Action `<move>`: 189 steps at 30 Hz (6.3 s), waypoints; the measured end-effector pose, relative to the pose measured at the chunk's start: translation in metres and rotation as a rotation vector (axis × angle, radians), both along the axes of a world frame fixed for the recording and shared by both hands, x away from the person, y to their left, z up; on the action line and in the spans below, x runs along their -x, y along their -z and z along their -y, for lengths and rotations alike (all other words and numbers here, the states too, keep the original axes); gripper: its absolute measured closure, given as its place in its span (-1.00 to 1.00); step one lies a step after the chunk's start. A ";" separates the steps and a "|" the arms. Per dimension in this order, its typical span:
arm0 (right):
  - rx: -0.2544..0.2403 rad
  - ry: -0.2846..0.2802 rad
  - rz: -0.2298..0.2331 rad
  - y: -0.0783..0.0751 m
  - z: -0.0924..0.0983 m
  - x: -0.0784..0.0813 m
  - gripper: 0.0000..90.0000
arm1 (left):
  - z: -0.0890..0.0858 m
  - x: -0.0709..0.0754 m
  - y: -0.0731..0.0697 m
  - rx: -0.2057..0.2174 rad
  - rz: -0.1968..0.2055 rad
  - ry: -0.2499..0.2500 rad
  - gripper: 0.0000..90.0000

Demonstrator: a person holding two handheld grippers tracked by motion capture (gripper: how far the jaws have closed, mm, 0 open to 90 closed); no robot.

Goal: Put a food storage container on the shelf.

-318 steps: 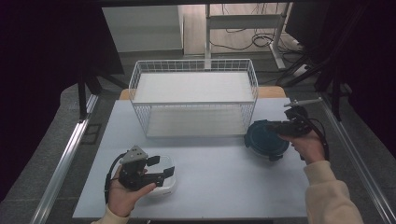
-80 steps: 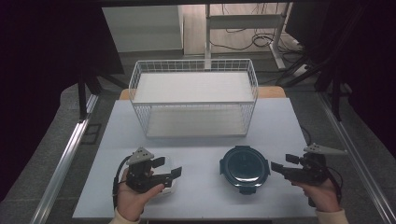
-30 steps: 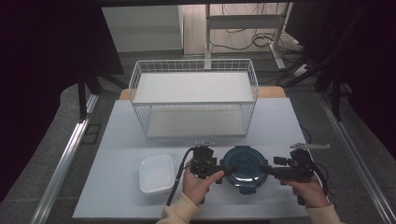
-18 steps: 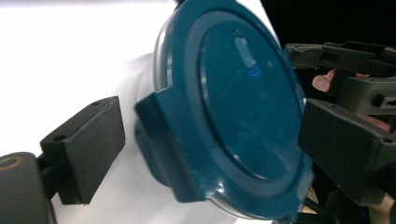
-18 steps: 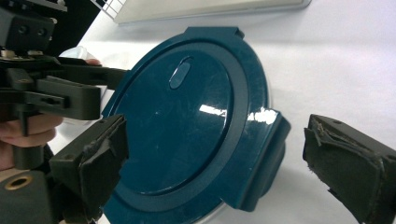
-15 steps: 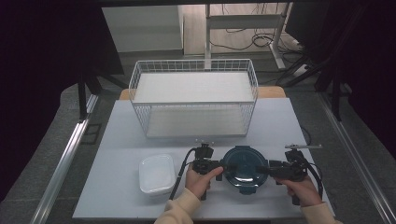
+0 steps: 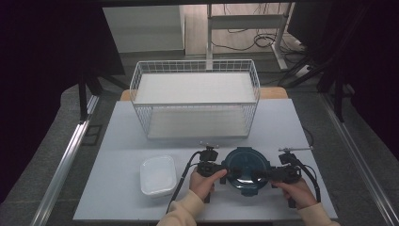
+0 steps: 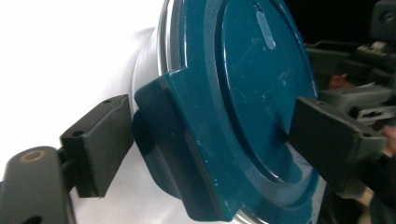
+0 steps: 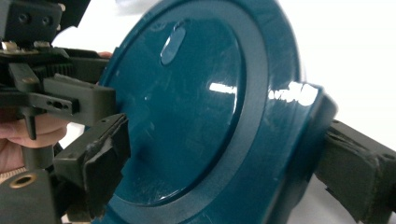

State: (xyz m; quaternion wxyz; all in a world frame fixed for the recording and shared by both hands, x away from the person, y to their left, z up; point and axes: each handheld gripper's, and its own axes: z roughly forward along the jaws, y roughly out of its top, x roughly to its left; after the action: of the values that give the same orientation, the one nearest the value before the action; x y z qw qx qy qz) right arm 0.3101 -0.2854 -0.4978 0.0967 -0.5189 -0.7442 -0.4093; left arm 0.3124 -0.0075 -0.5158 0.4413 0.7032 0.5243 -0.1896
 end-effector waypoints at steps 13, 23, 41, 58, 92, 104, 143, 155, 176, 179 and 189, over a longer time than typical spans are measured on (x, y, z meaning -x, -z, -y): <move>-0.092 0.046 -0.115 0.005 0.013 -0.004 -0.58 | -0.011 0.004 -0.001 0.043 -0.019 -0.036 -0.35; -0.117 0.077 -0.128 0.002 0.020 -0.001 -0.38 | -0.012 0.006 -0.003 0.051 -0.040 -0.076 -0.24; -0.157 0.144 -0.073 -0.012 0.030 0.010 -0.12 | -0.013 0.013 -0.015 0.078 0.004 -0.094 -0.08; -0.158 0.131 0.023 -0.037 0.029 0.018 -0.11 | -0.017 0.019 -0.038 0.096 0.050 -0.079 -0.07; -0.218 0.077 0.125 -0.083 -0.004 0.011 -0.07 | -0.056 0.016 -0.097 0.079 0.130 -0.103 -0.06; -0.220 0.063 0.123 -0.084 -0.014 0.003 -0.07 | -0.065 0.013 -0.100 0.073 0.130 -0.112 -0.06; -0.230 -0.009 0.199 -0.168 -0.068 -0.026 -0.06 | -0.119 0.004 -0.182 0.072 0.200 -0.163 -0.06; -0.254 -0.014 0.196 -0.182 -0.086 -0.039 -0.04 | -0.141 -0.008 -0.201 0.069 0.205 -0.171 -0.06; -0.252 -0.009 0.204 -0.212 -0.109 -0.088 -0.04 | -0.164 -0.062 -0.229 0.077 0.204 -0.161 -0.06; -0.249 -0.010 0.201 -0.214 -0.112 -0.095 -0.03 | -0.167 -0.068 -0.230 0.080 0.199 -0.162 -0.05; -0.243 -0.011 0.185 -0.217 -0.123 -0.114 -0.03 | -0.177 -0.085 -0.230 0.088 0.196 -0.168 -0.06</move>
State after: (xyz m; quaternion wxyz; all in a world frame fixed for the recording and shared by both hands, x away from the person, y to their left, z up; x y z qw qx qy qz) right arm 0.4236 -0.1620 -0.2804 0.0922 -0.4596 -0.6976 -0.5418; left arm 0.3969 0.1697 -0.2856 0.5350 0.6518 0.5271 -0.1052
